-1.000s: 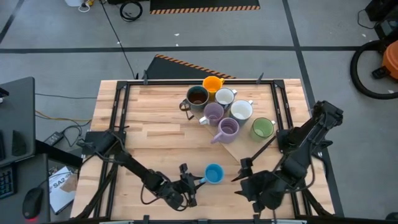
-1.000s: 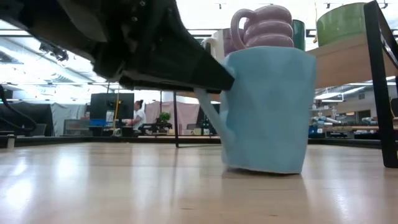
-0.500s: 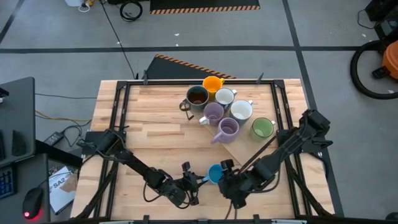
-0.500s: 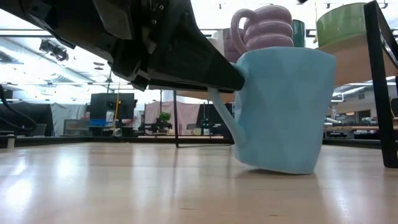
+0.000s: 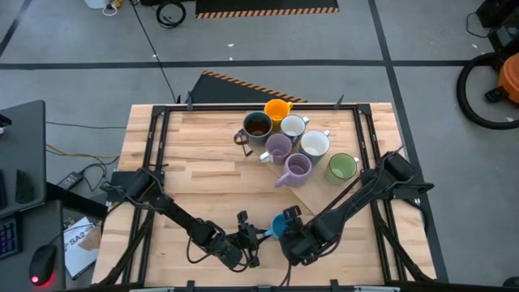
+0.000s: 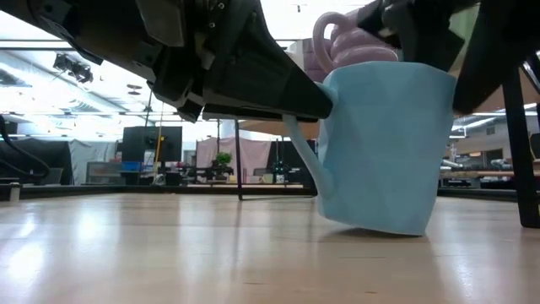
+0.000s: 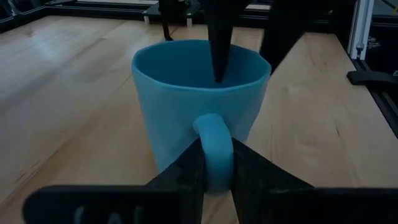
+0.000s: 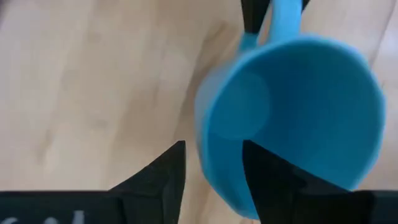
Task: Place coffee mugs
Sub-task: Put the blue mug on the shelf
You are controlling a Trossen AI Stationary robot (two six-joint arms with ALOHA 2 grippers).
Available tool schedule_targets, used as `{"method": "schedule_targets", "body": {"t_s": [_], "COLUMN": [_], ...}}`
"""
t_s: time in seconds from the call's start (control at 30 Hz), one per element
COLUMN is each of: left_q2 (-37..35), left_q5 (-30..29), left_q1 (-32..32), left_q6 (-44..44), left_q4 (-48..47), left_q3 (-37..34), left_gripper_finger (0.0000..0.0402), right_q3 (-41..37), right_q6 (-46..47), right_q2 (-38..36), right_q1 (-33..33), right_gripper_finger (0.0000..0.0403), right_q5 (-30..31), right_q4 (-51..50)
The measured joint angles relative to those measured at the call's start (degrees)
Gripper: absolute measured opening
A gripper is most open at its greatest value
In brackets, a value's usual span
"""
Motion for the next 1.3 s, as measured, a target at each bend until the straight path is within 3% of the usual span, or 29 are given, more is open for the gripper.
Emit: {"method": "schedule_targets", "body": {"t_s": [0.37, 0.53, 0.8, 1.13, 1.3], "left_q2": [0.0, 0.0, -0.7, -7.6, -7.7], "left_q5": [0.1, -0.2, 1.8, 2.3, 5.7], "left_q1": [0.0, 0.2, 0.4, 0.8, 3.5], "left_q6": [1.3, 9.3, 15.1, 30.2, 30.9], "left_q4": [0.4, 4.9, 9.9, 12.5, 11.6], "left_q3": [0.0, -0.1, 0.0, 2.0, 4.3], "left_gripper_finger": [0.0065, 0.0065, 0.0066, 0.0066, 0.0066], "right_q3": [0.0, 0.9, 10.8, 23.6, 29.7], "right_q6": [-5.8, -6.9, -6.5, -5.9, -5.4], "right_q2": [0.0, -0.1, -0.1, -0.4, -0.4], "right_q1": [0.0, 0.5, 2.5, 4.6, 5.2], "right_gripper_finger": [0.0066, 0.0032, 0.004, 0.0039, 0.0039], "right_q5": [0.8, -0.3, 1.5, 6.3, 6.5], "right_q4": [-0.9, -2.0, -13.0, -27.2, -35.5]}}
